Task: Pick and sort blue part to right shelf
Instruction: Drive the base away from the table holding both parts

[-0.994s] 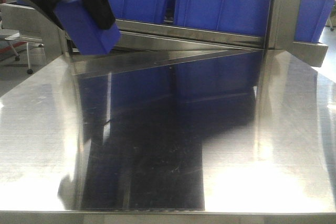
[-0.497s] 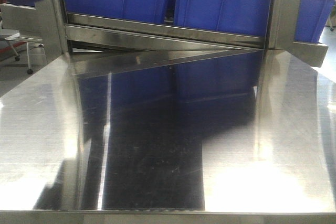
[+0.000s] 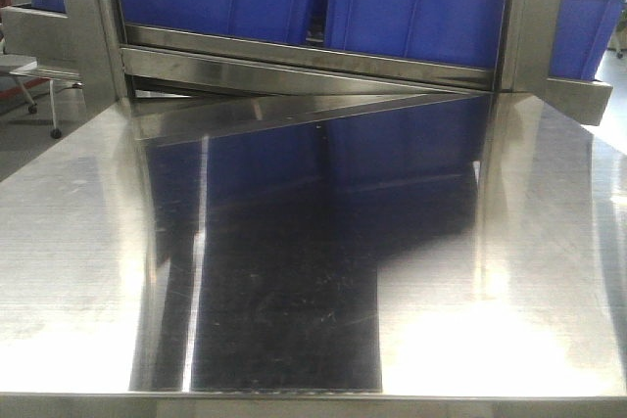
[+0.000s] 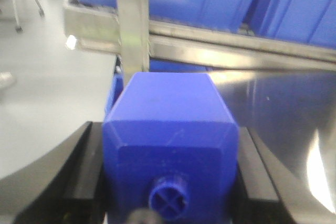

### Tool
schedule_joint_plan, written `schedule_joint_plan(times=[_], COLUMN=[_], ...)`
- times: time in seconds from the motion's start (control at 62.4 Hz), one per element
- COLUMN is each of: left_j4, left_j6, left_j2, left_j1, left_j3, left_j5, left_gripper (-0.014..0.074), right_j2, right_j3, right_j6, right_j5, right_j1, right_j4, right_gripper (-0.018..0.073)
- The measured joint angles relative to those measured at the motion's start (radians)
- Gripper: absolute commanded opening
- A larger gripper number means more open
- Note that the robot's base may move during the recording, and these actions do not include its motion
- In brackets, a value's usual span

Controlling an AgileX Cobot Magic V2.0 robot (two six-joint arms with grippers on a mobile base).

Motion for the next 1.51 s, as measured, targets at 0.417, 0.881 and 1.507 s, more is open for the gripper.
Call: schedule_joint_plan(times=[0.417, 0.881, 1.507], left_j4=[0.009, 0.009, 0.009], left_j6=[0.000, 0.000, 0.000], left_j2=[-0.208, -0.208, -0.208], left_j1=[0.004, 0.004, 0.004], left_j3=[0.018, 0.018, 0.018], left_j5=[-0.005, -0.005, -0.005], left_gripper=[0.0331, 0.0331, 0.0331], right_j2=[0.000, 0.000, 0.000], right_j3=[0.000, 0.000, 0.000], right_j6=[0.000, 0.000, 0.000], right_j5=[0.000, 0.000, 0.000], right_j1=[0.000, 0.000, 0.000], right_j4=[0.000, 0.000, 0.000], right_gripper=[0.0445, 0.0445, 0.0445])
